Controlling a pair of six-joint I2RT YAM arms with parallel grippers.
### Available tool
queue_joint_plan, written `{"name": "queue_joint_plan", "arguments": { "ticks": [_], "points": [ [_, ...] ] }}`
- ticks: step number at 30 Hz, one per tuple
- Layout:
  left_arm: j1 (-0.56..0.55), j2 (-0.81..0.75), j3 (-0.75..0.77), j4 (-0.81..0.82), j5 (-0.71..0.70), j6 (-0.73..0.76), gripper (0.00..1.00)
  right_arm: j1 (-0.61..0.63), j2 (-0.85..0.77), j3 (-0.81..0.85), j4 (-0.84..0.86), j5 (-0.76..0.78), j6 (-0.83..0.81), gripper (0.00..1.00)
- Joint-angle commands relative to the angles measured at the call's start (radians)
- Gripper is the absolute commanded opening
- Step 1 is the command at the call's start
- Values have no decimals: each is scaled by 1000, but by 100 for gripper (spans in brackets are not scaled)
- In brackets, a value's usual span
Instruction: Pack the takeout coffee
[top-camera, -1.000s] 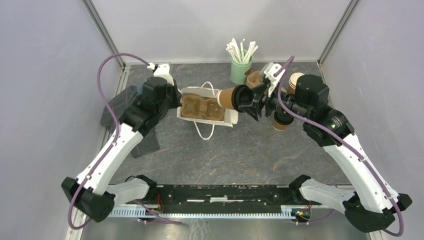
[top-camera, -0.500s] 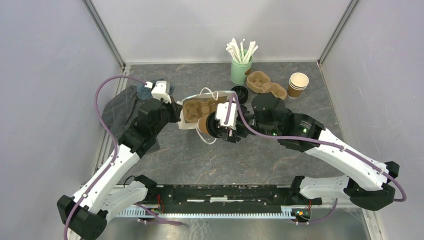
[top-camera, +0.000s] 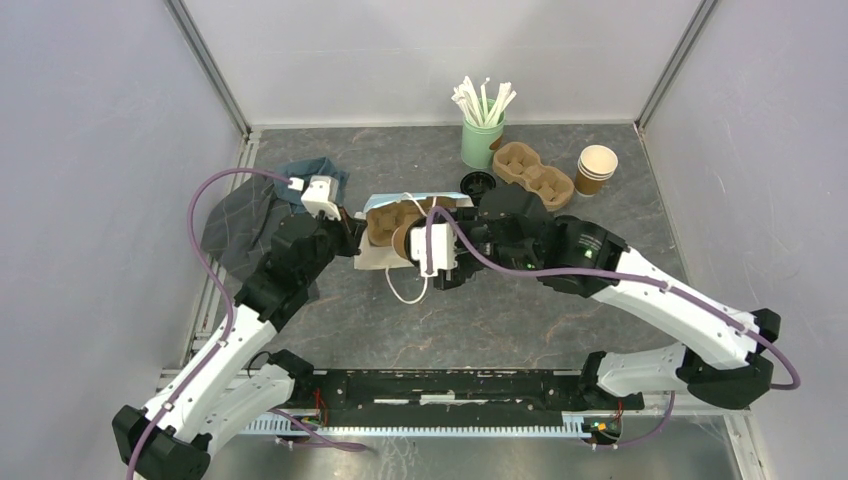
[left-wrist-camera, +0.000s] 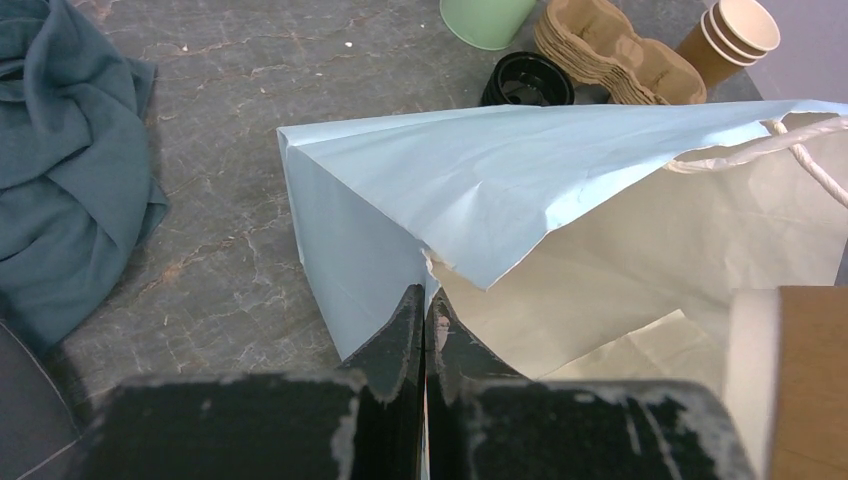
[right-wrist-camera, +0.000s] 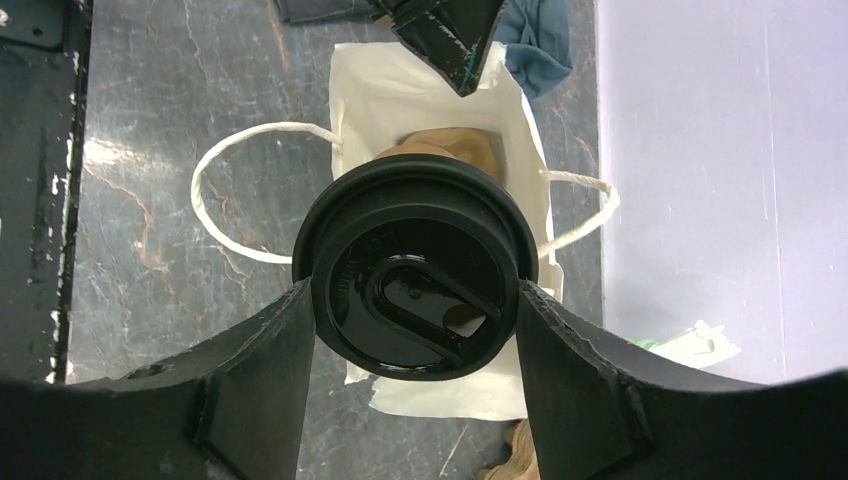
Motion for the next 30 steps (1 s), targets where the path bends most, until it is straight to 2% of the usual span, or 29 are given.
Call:
{"name": "queue_joint_plan", "arguments": {
  "ticks": [1, 5, 11, 18, 22, 25, 30],
  "points": [
    [-2, -25, -18, 50, 18, 61, 2, 8, 49, 0, 32, 3, -88, 0],
    [-2, -46, -35, 52, 28, 51, 2, 9, 114, 1, 36, 1, -148, 0],
    [-2, -77, -55, 47, 38, 24, 2, 7, 186, -70, 198, 31, -161, 0],
    [-3, -93, -72, 58, 54, 8, 2, 5, 294, -72, 267, 101, -270, 0],
    [-3, -116, -93, 48, 33, -9, 2, 5, 360, -59, 323, 169, -293, 0],
    [-3, -151, -118, 44, 5, -45, 2, 1, 371, -121, 407, 175, -320, 0],
    [-2, -185, -143, 48, -19, -104, 2, -13, 389, -127, 440, 157, -318, 0]
  ]
}}
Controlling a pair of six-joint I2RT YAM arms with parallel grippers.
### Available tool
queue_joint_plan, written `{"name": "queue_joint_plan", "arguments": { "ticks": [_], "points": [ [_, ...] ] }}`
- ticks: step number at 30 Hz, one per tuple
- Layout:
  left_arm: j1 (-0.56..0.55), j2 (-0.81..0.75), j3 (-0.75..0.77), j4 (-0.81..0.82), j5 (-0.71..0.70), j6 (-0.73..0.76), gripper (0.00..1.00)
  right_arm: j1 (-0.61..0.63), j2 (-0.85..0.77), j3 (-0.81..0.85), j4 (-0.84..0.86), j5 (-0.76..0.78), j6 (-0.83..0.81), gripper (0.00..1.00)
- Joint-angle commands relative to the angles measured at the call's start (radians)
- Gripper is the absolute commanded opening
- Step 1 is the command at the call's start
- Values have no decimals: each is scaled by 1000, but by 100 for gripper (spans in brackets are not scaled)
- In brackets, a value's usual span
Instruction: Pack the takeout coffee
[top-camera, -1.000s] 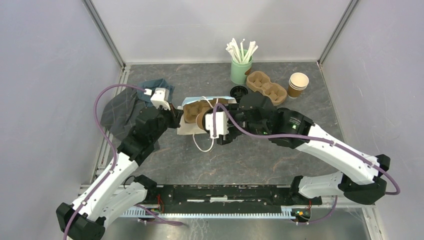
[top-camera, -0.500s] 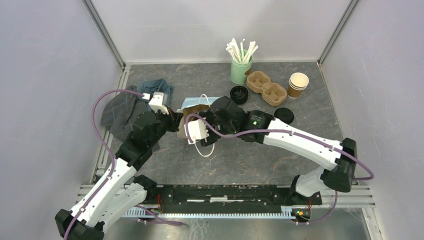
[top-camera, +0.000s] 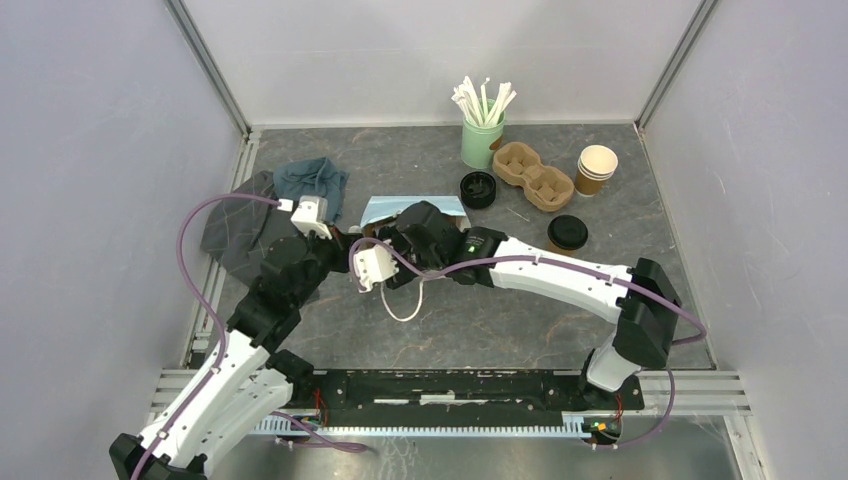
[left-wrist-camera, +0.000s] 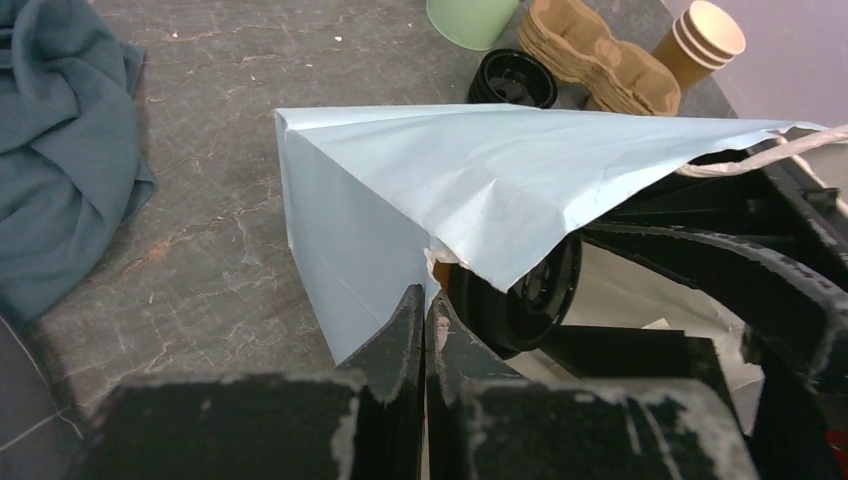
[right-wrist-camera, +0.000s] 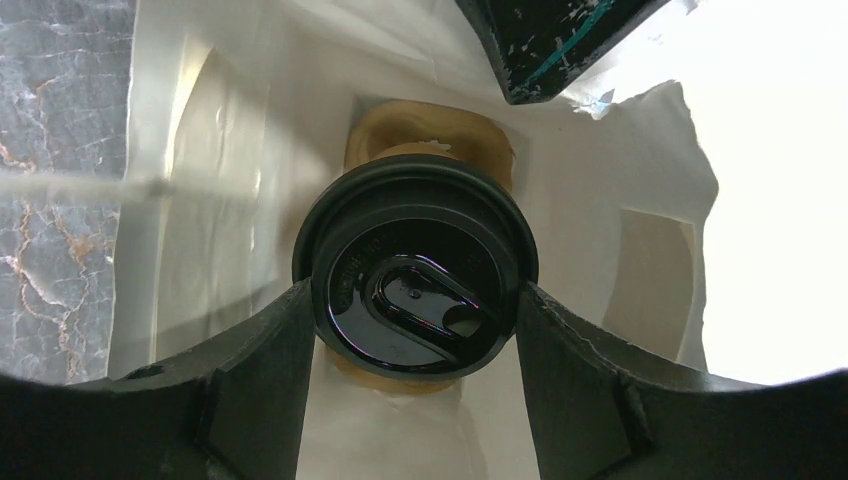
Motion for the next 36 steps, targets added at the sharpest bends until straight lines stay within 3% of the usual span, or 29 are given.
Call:
{"name": "queue_joint_plan", "arguments": {
  "ticks": [1, 12, 19, 24, 28, 32, 36],
  "points": [
    [-4, -23, -16, 34, -33, -86, 2, -14, -3, -16, 116, -10, -19, 0],
    [-2, 39, 12, 49, -59, -107, 2, -50, 141, -87, 376, -17, 27, 0],
    [-3, 50, 39, 24, -79, -70, 2, -50, 10, -82, 224, 67, 41, 0],
    [-3, 46, 55, 11, -73, -54, 2, -52, -47, -146, 217, 128, 62, 0],
    [-3, 55, 67, 4, -48, -45, 2, -62, -3, -161, 272, 136, 46, 0],
    [-2, 63, 65, 7, -28, -59, 2, -90, 84, -175, 437, 91, 63, 0],
    [-2, 71, 68, 14, -25, -61, 2, -86, 159, -21, 317, 78, 108, 0]
  ]
}}
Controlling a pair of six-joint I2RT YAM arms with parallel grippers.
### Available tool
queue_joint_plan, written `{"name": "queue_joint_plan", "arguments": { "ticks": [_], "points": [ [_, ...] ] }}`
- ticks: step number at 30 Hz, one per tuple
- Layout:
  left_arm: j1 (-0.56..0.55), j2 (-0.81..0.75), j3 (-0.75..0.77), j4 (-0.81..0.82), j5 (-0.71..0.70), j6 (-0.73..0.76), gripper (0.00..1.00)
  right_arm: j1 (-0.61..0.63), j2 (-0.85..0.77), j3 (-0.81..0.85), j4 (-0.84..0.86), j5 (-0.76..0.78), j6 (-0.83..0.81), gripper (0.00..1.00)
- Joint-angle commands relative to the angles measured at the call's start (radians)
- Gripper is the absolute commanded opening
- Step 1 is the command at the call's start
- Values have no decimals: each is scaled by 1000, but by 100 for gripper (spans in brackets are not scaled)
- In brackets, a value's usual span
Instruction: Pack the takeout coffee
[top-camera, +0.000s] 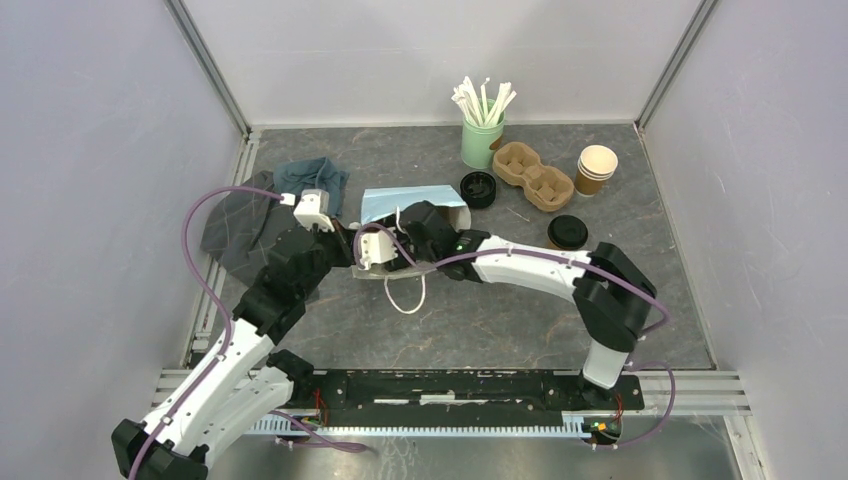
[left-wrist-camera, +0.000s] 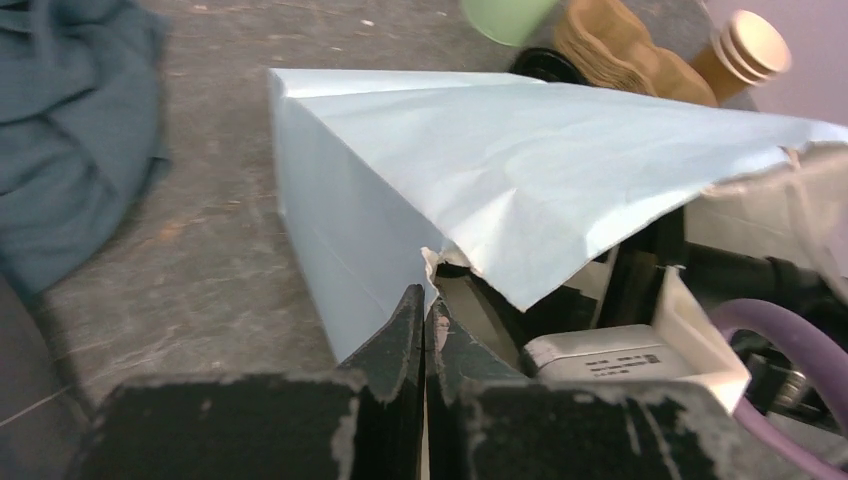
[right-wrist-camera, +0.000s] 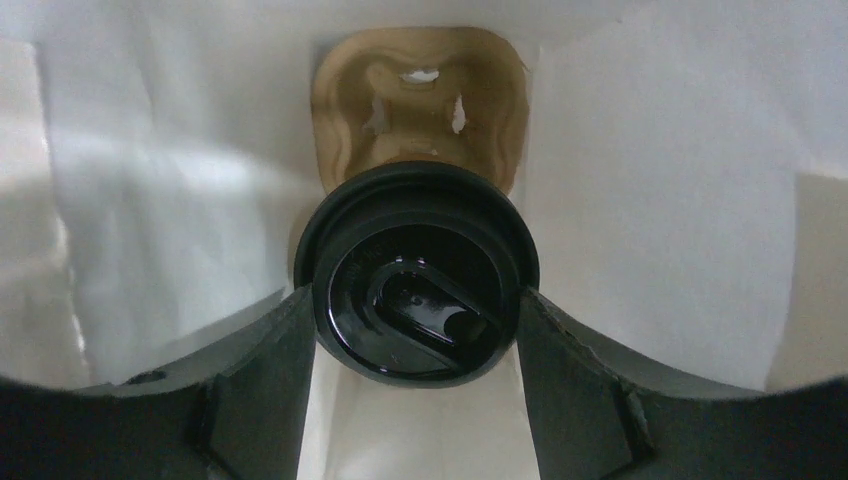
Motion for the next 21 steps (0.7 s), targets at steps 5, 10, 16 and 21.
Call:
{"name": "queue_joint_plan", "arguments": {
  "ticks": [5, 10, 16, 21],
  "points": [
    [-1, 0, 31, 21, -2, 5, 2, 29, -87, 42, -23, -24, 147, 0],
    [-1, -3, 36, 13, -8, 5, 2, 35, -165, -36, -4, -54, 196, 0],
    [-1, 3, 52, 1, 1, -8, 2, 25, -51, -84, 324, -124, 258, 0],
    [-2, 19, 58, 3, 15, -40, 2, 10, 138, 23, 433, -25, 245, 0]
  ]
}}
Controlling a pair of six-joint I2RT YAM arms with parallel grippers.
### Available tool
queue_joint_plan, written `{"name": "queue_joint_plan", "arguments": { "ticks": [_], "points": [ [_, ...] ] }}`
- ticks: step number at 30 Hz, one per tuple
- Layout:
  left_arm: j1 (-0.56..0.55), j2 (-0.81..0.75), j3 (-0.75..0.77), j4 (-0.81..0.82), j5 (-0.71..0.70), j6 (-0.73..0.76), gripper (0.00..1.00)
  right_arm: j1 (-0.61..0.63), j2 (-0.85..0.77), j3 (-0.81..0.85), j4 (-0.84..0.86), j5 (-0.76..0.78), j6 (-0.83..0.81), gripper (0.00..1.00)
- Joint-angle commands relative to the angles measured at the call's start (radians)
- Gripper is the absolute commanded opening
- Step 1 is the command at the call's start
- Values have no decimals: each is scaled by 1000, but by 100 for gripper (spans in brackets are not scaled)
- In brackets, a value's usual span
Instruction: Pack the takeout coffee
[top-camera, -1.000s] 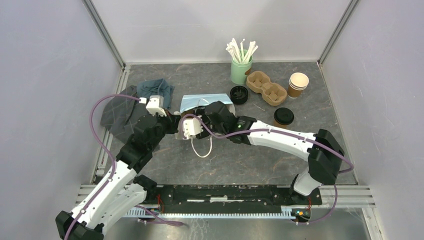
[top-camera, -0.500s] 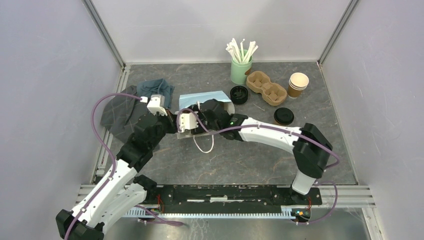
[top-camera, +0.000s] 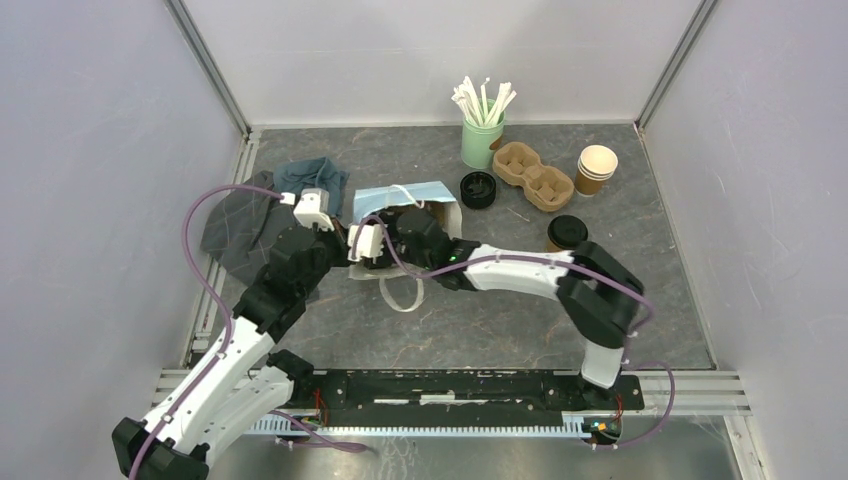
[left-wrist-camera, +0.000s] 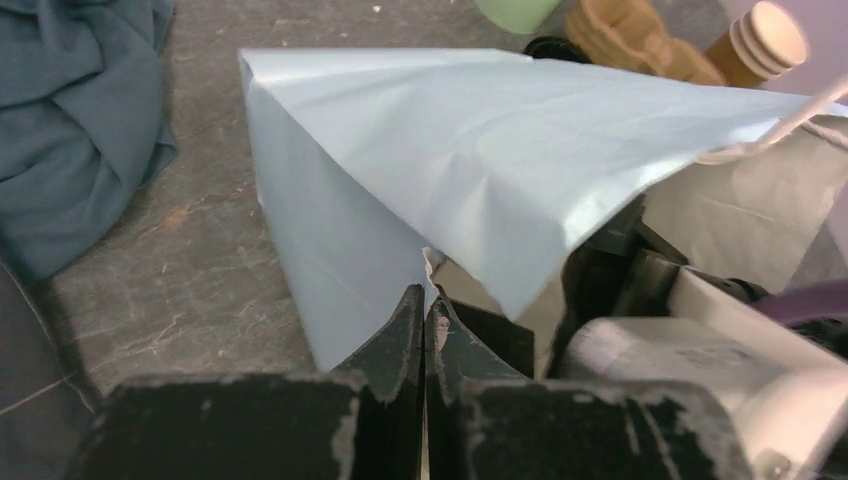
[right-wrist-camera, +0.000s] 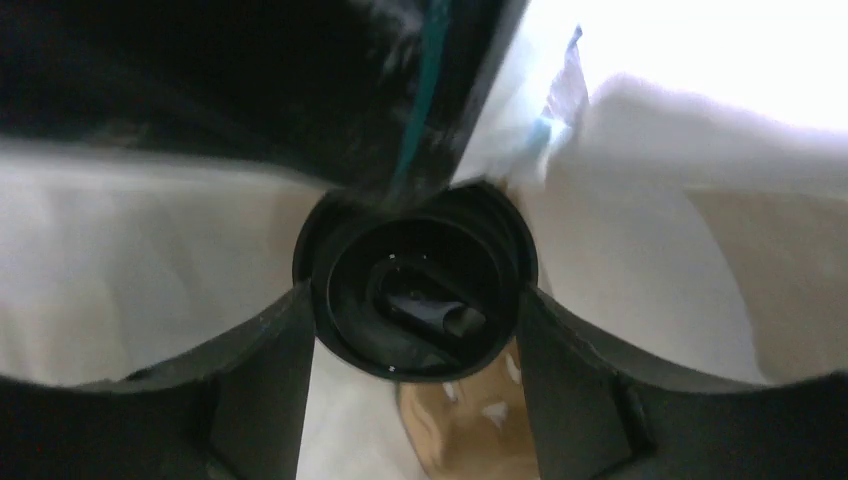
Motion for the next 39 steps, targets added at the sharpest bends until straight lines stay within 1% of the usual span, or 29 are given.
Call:
{"name": "queue_joint_plan", "arguments": {
  "ticks": [1, 4, 6, 11, 13, 15, 18, 20, 25, 29, 33, 36, 37, 39],
  "points": [
    [-3, 13, 52, 1, 7, -43, 2, -14, 95, 70, 137, 58, 6, 0],
    [-4, 13, 62, -31, -40, -39, 2, -13, -33, -9, 107, 64, -25, 0],
    [-2, 3, 56, -41, -65, -31, 2, -11, -109, -43, 65, 79, -12, 0],
    [-2, -11, 60, -58, -100, -39, 2, -12, -228, -111, -52, 63, -10, 0],
    [-2, -11, 70, -70, -103, -41, 2, -14, -256, -143, -82, 57, -57, 0],
    [-2, -13, 80, -88, -106, -44, 2, -18, -271, -165, -127, 34, -150, 0],
    [-3, -15, 92, -116, -99, -44, 2, -35, -279, -176, -169, 16, -284, 0],
    [-3, -17, 93, -125, -85, -44, 2, -49, -268, -153, -217, -10, -368, 0],
    [-3, -22, 93, -150, -31, -67, 2, -97, -210, -31, -371, -59, -434, 0],
    [-3, -16, 112, -181, 19, -82, 2, -108, -137, 77, -483, -93, -484, 0],
    [-4, 2, 151, -233, 34, -90, 2, -109, -106, 127, -491, -103, -472, 0],
    [-2, 0, 147, -241, 31, -85, 2, -108, -110, 160, -497, -210, -402, 0],
    [-3, -3, 143, -236, 29, -82, 2, -105, -106, 158, -491, -221, -385, 0],
    [-3, -9, 148, -240, 29, -78, 2, -102, -95, 156, -497, -201, -379, 0]
  ]
}}
